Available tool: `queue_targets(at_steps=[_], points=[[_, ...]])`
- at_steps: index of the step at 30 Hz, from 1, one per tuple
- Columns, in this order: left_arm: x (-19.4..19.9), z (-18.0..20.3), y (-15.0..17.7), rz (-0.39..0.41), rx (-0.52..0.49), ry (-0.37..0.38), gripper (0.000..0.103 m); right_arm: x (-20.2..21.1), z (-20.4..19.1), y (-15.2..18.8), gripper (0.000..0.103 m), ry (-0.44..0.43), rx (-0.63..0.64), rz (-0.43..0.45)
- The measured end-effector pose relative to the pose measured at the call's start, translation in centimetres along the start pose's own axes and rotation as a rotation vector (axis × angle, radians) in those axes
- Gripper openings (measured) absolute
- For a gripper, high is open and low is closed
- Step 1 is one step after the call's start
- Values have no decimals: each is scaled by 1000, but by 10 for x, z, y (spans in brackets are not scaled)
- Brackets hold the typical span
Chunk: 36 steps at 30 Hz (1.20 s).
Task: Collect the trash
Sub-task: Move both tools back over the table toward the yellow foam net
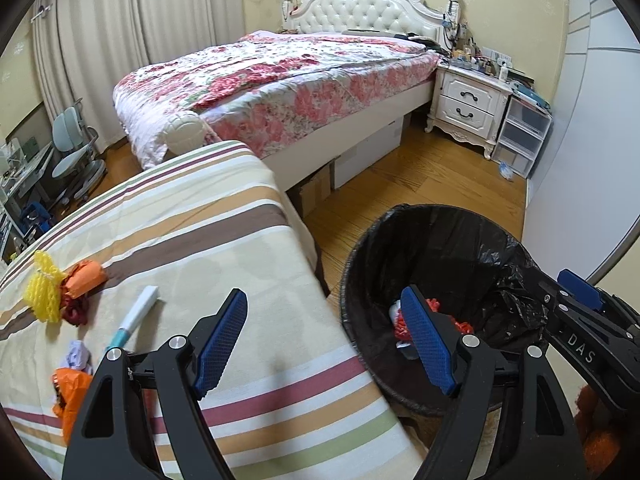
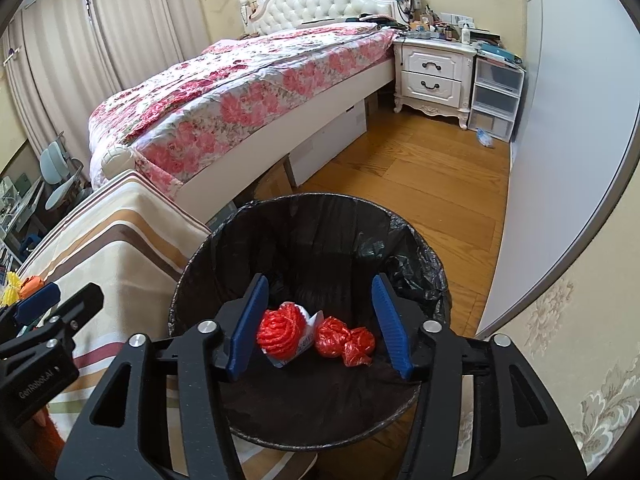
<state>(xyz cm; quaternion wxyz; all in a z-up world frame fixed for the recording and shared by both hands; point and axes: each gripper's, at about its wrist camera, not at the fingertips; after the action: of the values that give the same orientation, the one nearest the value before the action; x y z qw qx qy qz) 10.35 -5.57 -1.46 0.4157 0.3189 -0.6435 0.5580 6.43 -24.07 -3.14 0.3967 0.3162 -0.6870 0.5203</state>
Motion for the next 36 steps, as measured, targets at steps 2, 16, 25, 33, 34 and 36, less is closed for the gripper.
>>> queue_targets(at_steps=[2, 16, 25, 33, 34, 36], points=[[4, -10, 3, 2, 17, -7, 77, 0, -7, 2, 55, -7, 14, -3], [36, -89, 31, 28, 149, -68, 77, 8, -83, 12, 56, -72, 149, -14], [46, -164, 50, 24, 281, -144, 77, 12, -146, 13, 56, -114, 256, -15], [47, -222, 77, -7, 380, -194, 77, 10, -196, 21, 57, -138, 339, -32], [47, -228, 81, -12, 391, -195, 77, 10, -200, 22, 57, -139, 348, -34], [45, -238, 83, -19, 407, -196, 77, 11, -212, 24, 57, -143, 370, -37]])
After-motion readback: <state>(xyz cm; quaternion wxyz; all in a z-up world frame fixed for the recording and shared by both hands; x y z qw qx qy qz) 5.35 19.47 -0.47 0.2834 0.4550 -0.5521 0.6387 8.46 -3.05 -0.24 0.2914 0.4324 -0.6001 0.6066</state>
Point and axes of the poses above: each gripper's, at about its wrist camera, not at the fingertips, and x roughly against the way its jaws point, z to its right, y to its underside, and after that the axes turned 15 degrees about -z, right-handed
